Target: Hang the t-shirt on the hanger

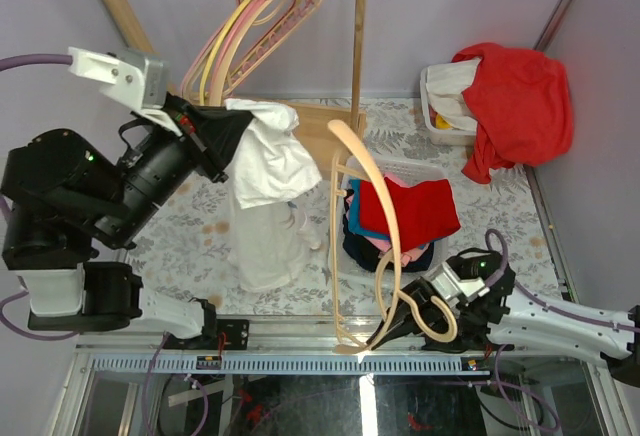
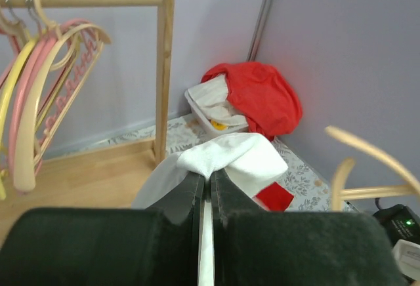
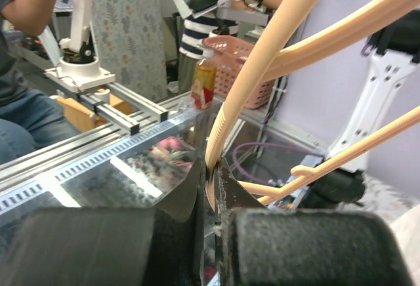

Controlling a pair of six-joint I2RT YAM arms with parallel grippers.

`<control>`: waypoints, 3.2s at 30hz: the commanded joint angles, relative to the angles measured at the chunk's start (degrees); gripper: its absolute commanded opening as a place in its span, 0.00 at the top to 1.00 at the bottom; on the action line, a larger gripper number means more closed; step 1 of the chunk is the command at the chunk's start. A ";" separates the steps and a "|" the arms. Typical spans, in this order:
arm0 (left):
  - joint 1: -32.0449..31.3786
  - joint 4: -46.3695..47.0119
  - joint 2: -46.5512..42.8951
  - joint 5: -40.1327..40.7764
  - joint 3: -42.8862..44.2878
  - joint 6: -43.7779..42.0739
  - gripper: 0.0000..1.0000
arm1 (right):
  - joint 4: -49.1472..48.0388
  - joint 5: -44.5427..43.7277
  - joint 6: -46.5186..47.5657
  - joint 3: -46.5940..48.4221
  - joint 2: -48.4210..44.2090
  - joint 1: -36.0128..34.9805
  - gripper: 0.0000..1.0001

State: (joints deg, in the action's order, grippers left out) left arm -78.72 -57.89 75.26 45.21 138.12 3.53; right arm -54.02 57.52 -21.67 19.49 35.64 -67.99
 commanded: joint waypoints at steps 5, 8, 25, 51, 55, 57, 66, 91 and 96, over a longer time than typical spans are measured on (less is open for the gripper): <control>-0.32 8.11 -1.07 -9.47 -4.27 -3.07 1.00 | 12.73 -3.58 5.31 3.65 -0.16 0.31 1.00; -0.25 6.64 -6.68 -12.82 -9.98 1.48 1.00 | 15.88 -8.96 2.00 -0.64 -4.60 0.29 1.00; -0.26 4.70 -10.51 -19.45 -15.12 6.14 1.00 | 19.01 -10.66 -9.85 -5.89 -3.08 0.22 1.00; -0.26 10.45 -22.30 0.00 -52.39 20.95 1.00 | 1.44 -15.70 -12.19 -15.25 8.76 -20.40 1.00; -0.29 19.40 -28.89 -6.29 -59.42 18.04 0.99 | 3.73 -16.06 -7.85 -13.07 8.12 -20.51 1.00; -0.30 21.66 -29.28 -8.32 -58.89 16.04 0.97 | 4.78 -18.78 -4.98 -11.49 8.34 -20.45 1.00; -0.30 23.84 -24.30 -11.32 -54.77 13.26 0.97 | 16.25 -38.46 8.54 -2.37 8.17 -20.23 1.00; -0.23 17.95 -17.75 6.64 -50.45 14.52 0.92 | 38.24 -43.59 19.75 4.33 -14.07 -8.92 1.00; -0.28 14.65 -25.13 3.93 -58.11 20.40 0.90 | 33.51 -31.88 0.53 -1.79 -10.22 -8.92 1.00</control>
State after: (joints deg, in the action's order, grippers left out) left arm -78.72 -41.21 54.24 45.84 82.94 16.49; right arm -16.19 14.83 -8.40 21.17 22.87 -77.08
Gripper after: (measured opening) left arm 0.101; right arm 0.033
